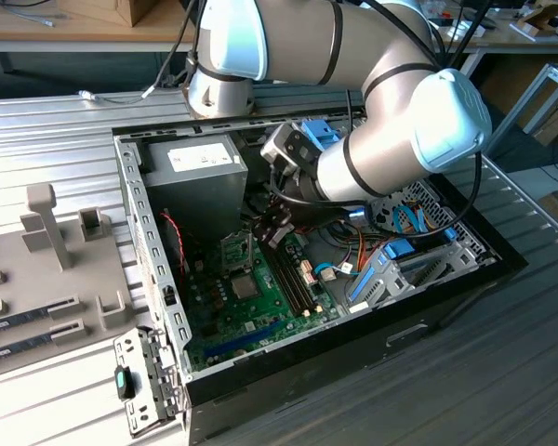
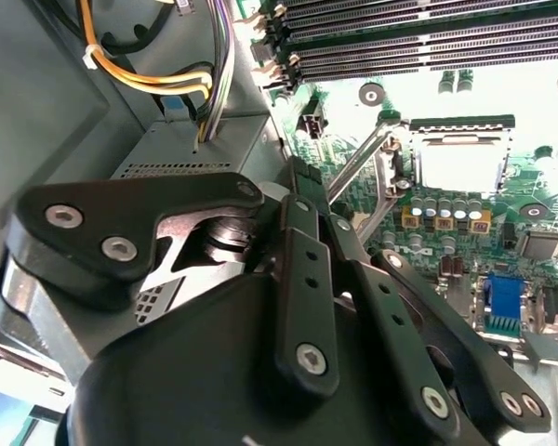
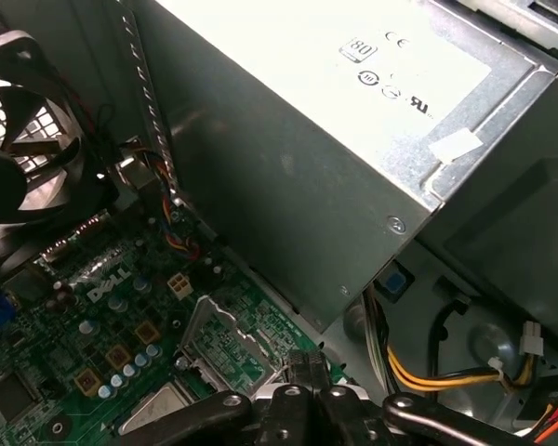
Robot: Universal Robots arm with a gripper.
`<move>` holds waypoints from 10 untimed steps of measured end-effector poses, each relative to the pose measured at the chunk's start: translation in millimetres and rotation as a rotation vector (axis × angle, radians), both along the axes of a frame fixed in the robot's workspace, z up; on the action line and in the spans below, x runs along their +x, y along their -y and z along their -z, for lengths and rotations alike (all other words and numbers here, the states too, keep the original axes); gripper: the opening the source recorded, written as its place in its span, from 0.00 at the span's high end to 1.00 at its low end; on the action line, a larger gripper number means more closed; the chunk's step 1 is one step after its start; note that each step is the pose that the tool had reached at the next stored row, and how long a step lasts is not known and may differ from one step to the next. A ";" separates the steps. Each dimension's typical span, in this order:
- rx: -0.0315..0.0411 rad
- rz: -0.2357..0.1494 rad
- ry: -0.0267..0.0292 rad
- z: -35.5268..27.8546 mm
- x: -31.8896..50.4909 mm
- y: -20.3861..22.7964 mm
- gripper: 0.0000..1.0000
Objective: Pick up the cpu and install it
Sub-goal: 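Close the cpu cover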
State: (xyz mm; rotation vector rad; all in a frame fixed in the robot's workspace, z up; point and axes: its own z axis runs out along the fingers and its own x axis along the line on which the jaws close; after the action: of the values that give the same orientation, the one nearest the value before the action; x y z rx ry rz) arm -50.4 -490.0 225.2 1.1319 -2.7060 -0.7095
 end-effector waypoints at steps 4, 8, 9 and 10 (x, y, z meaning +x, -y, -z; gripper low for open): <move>0.0006 -0.001 0.0001 -2.1 0.0 -0.1 0.89; 0.0001 -0.001 -0.0006 -2.3 0.4 0.0 0.89; 0.0001 -0.001 -0.0008 -2.4 0.6 0.0 0.89; 0.0001 -0.001 -0.0012 -2.4 0.7 -0.2 0.89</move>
State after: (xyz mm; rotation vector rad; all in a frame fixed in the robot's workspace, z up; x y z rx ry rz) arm -49.7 -489.8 227.6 1.1329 -2.7040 -0.7099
